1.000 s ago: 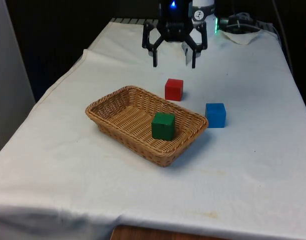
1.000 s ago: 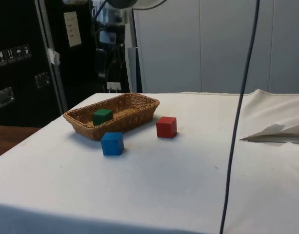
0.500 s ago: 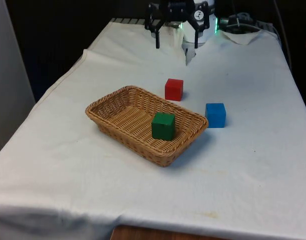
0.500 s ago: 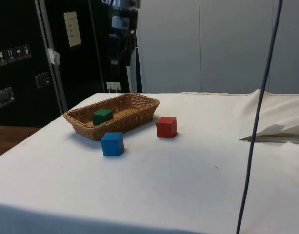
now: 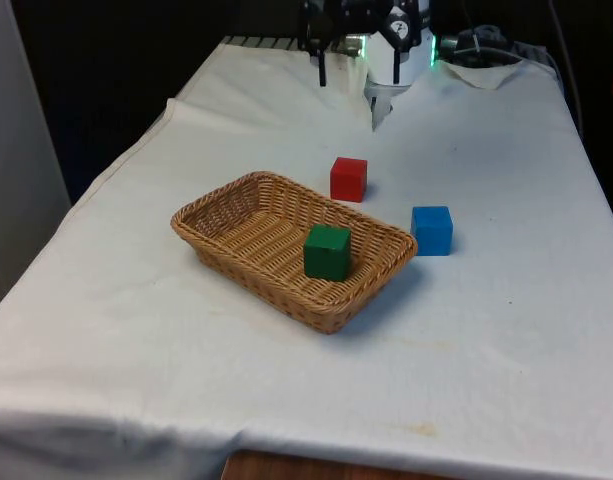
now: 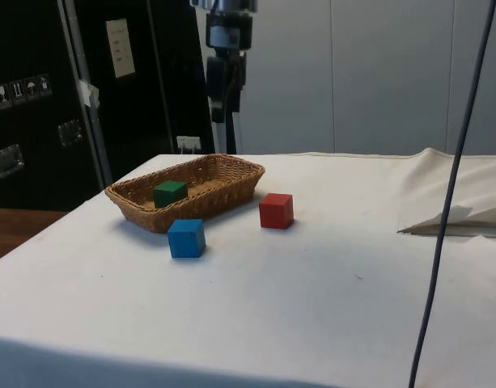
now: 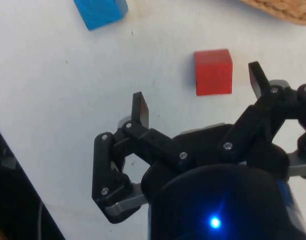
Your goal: Pick up exactly two blocks and place them into the basket.
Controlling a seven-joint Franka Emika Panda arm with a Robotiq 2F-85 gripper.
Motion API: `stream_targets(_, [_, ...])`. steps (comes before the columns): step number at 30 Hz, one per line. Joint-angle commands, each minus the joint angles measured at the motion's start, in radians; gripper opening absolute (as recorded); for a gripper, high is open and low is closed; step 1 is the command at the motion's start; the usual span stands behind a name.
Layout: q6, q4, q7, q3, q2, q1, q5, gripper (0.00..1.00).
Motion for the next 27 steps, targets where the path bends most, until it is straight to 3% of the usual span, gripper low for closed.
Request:
stream_targets(1, [-0.004, -0.014, 0.001, -0.002, -0.004, -0.002, -0.014, 1.00])
stream_targets(5, [-0.001, -0.031, -0.013, -0.007, -0.004, 0.000, -0.002, 1.00])
stream_targets(12, [-0.019, -0.068, -0.027, -0.030, -0.002, -0.007, -0.030, 1.00])
stream_targets(14, [-0.017, -0.070, -0.035, -0.034, -0.003, -0.003, -0.017, 1.00])
stream_targets(17, [-0.021, -0.081, -0.035, -0.050, 0.007, -0.006, -0.042, 1.00])
stream_targets(27, [-0.006, -0.102, -0.034, -0.070, 0.032, -0.005, -0.032, 1.00])
